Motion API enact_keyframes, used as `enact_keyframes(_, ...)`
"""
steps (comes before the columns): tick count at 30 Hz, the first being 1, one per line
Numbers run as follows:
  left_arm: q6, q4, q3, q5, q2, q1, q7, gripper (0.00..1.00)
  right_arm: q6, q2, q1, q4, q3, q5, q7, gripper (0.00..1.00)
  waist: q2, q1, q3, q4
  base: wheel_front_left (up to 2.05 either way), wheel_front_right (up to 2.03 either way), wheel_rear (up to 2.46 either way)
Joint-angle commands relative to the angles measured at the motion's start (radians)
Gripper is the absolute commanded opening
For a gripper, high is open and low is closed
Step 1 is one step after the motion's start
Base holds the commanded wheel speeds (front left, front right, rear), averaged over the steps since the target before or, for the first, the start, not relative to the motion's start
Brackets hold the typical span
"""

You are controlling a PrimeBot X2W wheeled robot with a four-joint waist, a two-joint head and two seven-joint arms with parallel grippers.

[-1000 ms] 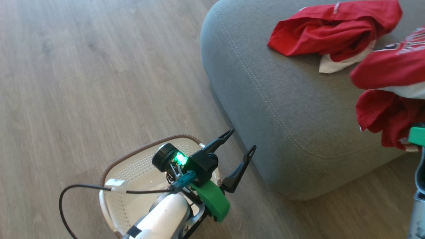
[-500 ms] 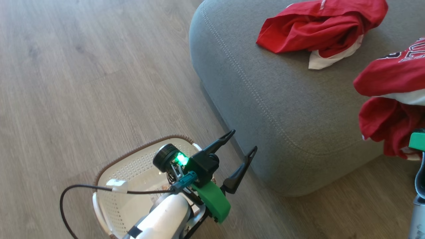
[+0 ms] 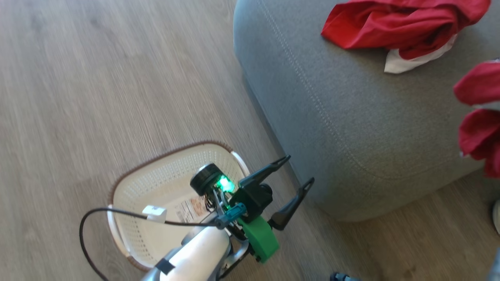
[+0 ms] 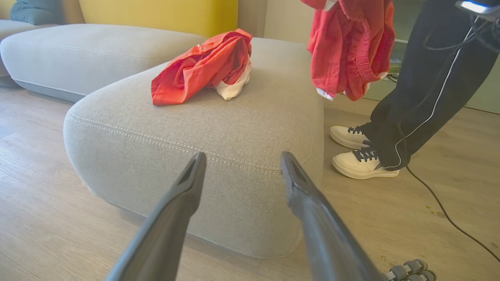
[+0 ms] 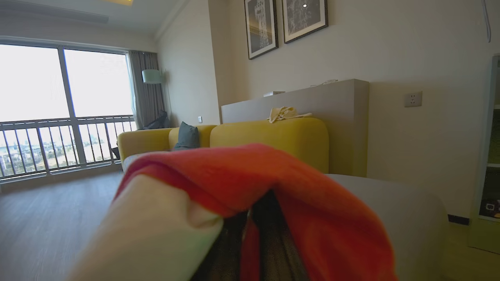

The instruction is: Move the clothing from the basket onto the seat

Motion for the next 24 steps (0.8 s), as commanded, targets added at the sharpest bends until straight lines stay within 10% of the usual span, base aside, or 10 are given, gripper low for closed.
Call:
enact_keyframes(1, -0.006, -0.019, 0.028, 0.014, 0.0, -0.044, -0.01, 1.0, 0.007, -0.011, -0.057, -0.012, 0.006, -0.017, 0.004, 0.0, 0.0, 0.0, 0.051, -0.004, 0.0, 0.0, 0.0)
enact_keyframes(24, -0.018, -0.037, -0.031, 0.046, 0.057, -0.167, -0.01, 1.0, 0.007, -0.327, -0.73, 0.549, 0.074, -0.064, -0.018, 0.0, 0.0, 0.0, 0.314, 0.045, 0.0, 0.0, 0.0)
